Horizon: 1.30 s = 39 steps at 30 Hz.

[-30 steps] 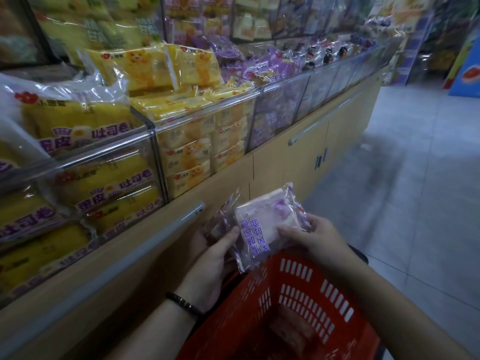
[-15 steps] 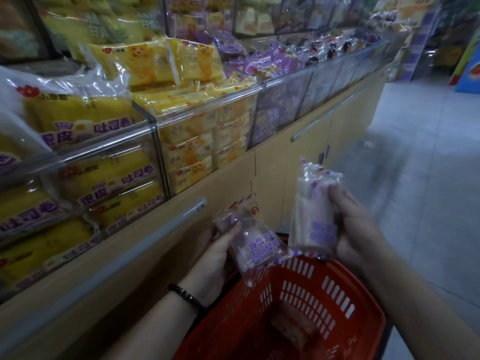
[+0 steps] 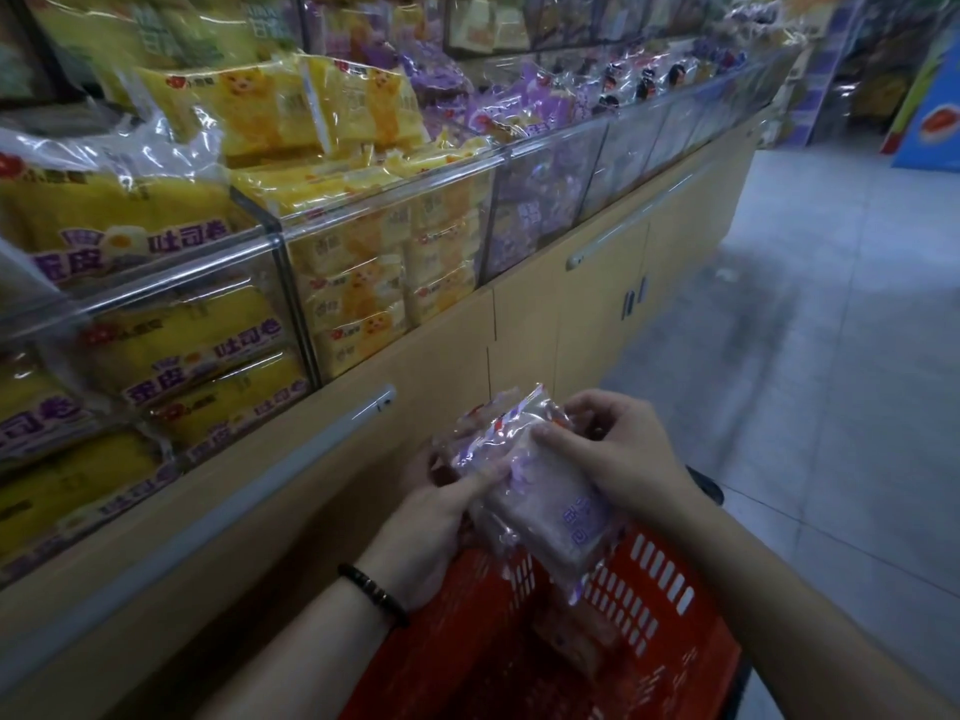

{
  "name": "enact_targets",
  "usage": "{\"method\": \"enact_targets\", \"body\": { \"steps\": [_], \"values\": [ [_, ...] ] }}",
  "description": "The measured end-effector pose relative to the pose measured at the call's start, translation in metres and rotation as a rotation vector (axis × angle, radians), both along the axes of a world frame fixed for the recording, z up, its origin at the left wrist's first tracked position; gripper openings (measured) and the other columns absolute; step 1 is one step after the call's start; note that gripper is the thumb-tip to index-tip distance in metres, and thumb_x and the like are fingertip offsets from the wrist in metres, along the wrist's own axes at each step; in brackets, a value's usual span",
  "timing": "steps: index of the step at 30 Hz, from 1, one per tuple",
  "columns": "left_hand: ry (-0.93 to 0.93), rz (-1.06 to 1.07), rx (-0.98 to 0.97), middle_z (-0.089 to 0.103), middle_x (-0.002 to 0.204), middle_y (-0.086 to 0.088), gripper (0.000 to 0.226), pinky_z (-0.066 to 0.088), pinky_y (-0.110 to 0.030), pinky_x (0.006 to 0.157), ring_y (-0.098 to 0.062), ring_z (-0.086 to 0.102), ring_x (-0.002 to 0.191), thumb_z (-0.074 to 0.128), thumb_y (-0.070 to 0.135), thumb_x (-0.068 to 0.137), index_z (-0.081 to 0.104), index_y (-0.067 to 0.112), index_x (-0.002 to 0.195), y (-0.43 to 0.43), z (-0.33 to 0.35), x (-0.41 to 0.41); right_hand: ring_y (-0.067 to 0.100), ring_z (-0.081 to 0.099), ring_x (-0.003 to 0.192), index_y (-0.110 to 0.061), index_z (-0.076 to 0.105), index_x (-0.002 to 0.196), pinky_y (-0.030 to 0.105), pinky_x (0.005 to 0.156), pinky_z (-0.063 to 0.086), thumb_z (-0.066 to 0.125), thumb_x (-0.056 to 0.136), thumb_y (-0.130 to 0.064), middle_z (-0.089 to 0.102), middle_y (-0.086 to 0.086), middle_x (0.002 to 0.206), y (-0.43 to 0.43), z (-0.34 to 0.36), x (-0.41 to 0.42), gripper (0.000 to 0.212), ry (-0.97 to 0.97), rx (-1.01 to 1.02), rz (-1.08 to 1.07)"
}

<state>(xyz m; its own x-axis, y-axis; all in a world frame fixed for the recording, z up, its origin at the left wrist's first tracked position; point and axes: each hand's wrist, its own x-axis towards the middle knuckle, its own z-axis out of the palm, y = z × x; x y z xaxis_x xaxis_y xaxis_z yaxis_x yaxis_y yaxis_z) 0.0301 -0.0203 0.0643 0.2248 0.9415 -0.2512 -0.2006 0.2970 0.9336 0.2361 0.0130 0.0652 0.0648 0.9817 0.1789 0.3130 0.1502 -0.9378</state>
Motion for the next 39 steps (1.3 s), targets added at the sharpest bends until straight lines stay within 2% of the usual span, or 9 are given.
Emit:
{"method": "enact_targets", "body": {
  "steps": [3, 6, 9, 13, 17, 22, 29, 34, 39],
  "values": [
    [-0.025, 0.119, 0.010, 0.079, 0.113, -0.012, 0.028, 0.058, -0.046, 0.089, -0.028, 0.076, 0.097, 0.077, 0.019, 0.083, 0.078, 0.016, 0.111, 0.000, 0.003, 0.000, 0.011, 0.063, 0.060, -0.017, 0.078, 0.089, 0.028, 0.058, 0.045, 0.062, 0.081, -0.072, 0.072, -0.004, 0.070, 0.003, 0.012, 0.008, 0.057, 0.129, -0.153, 0.014],
    [-0.038, 0.206, 0.040, 0.078, 0.114, -0.011, 0.030, 0.059, -0.047, 0.084, -0.026, 0.076, 0.096, 0.073, 0.014, 0.091, 0.072, 0.016, 0.121, 0.000, 0.008, -0.003, 0.022, 0.067, 0.065, -0.009, 0.075, 0.105, 0.033, 0.063, 0.045, 0.035, 0.093, -0.080, 0.074, 0.013, 0.086, -0.005, 0.020, 0.020, 0.082, 0.507, -0.553, 0.043],
    [-0.099, 0.262, 0.066, 0.079, 0.113, -0.013, 0.025, 0.058, -0.053, 0.086, -0.030, 0.077, 0.094, 0.071, 0.009, 0.094, 0.073, 0.014, 0.118, -0.006, 0.014, -0.003, 0.034, 0.070, 0.086, -0.008, 0.071, 0.114, 0.041, 0.081, 0.051, 0.051, 0.092, -0.071, 0.075, 0.020, 0.097, -0.022, 0.019, 0.017, 0.069, 0.704, -0.718, 0.152],
    [-0.186, 0.250, 0.074, 0.080, 0.110, -0.007, 0.032, 0.053, -0.061, 0.098, -0.027, 0.078, 0.100, 0.067, 0.004, 0.095, 0.086, 0.029, 0.090, -0.018, 0.037, 0.002, 0.039, 0.072, 0.096, -0.003, 0.064, 0.130, 0.053, 0.090, 0.054, 0.079, 0.080, -0.019, 0.076, 0.022, 0.115, -0.046, 0.014, -0.002, 0.055, 0.690, -0.503, 0.173],
    [-0.148, 0.083, 0.075, 0.068, 0.139, -0.003, 0.037, 0.049, -0.071, 0.102, -0.033, 0.066, 0.126, 0.066, 0.029, 0.098, 0.069, 0.027, 0.134, -0.027, 0.055, -0.023, 0.043, 0.075, 0.086, 0.005, 0.065, 0.119, 0.051, 0.078, 0.061, 0.080, 0.069, 0.001, 0.075, 0.030, 0.107, -0.060, 0.022, -0.005, 0.052, 0.723, -0.278, 0.051],
    [0.040, 0.036, 0.187, 0.077, 0.105, -0.015, 0.039, 0.061, -0.031, 0.057, -0.023, 0.077, 0.078, 0.074, 0.007, 0.089, 0.065, 0.006, 0.127, -0.070, 0.082, -0.055, 0.038, 0.076, 0.083, 0.004, 0.067, 0.117, 0.039, 0.067, 0.064, 0.075, 0.070, 0.004, 0.075, 0.029, 0.106, -0.082, 0.048, -0.015, 0.048, 0.767, -0.147, 0.110],
    [0.114, 0.211, 0.349, 0.074, 0.095, -0.019, 0.025, 0.061, -0.036, 0.060, -0.029, 0.073, 0.077, 0.079, 0.015, 0.077, 0.076, 0.015, 0.102, -0.133, 0.140, -0.113, 0.040, 0.073, 0.088, 0.004, 0.066, 0.123, 0.044, 0.069, 0.064, 0.069, 0.079, -0.003, 0.072, 0.034, 0.114, -0.113, 0.114, -0.048, 0.045, 0.870, -0.164, 0.283],
    [0.292, 0.372, 0.467, 0.074, 0.088, -0.011, 0.029, 0.057, -0.038, 0.061, -0.025, 0.071, 0.073, 0.087, 0.028, 0.074, 0.079, 0.025, 0.102, -0.167, 0.197, -0.150, 0.036, 0.074, 0.073, 0.006, 0.065, 0.123, 0.039, 0.052, 0.063, 0.063, 0.084, -0.008, 0.074, 0.027, 0.101, -0.115, 0.180, -0.079, 0.042, 0.845, -0.101, 0.372],
    [0.573, 0.636, 0.626, 0.076, 0.073, -0.003, 0.021, 0.051, -0.030, 0.057, -0.014, 0.069, 0.059, 0.090, 0.031, 0.073, 0.082, 0.027, 0.092, -0.223, 0.252, -0.205, 0.014, 0.060, 0.042, -0.015, 0.073, 0.065, 0.017, 0.035, 0.043, 0.060, 0.085, 0.003, 0.063, 0.005, 0.061, -0.121, 0.232, -0.127, 0.029, 0.683, 0.017, 0.512]
  ]
}}
